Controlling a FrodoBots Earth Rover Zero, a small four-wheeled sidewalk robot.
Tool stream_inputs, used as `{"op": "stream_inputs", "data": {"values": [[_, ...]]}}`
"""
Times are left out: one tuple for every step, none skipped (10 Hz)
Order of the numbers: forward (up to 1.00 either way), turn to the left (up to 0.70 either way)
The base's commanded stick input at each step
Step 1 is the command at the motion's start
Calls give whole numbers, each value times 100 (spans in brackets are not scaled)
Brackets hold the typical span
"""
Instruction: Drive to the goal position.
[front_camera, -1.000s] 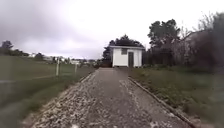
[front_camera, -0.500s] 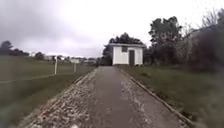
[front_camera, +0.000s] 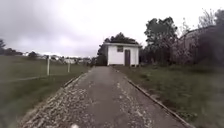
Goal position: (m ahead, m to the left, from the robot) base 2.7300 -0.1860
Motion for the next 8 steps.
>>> {"op": "stream_inputs", "data": {"values": [[85, 0], [85, 0], [85, 0], [85, 0], [85, 0], [85, 0], [85, 0], [85, 0]]}}
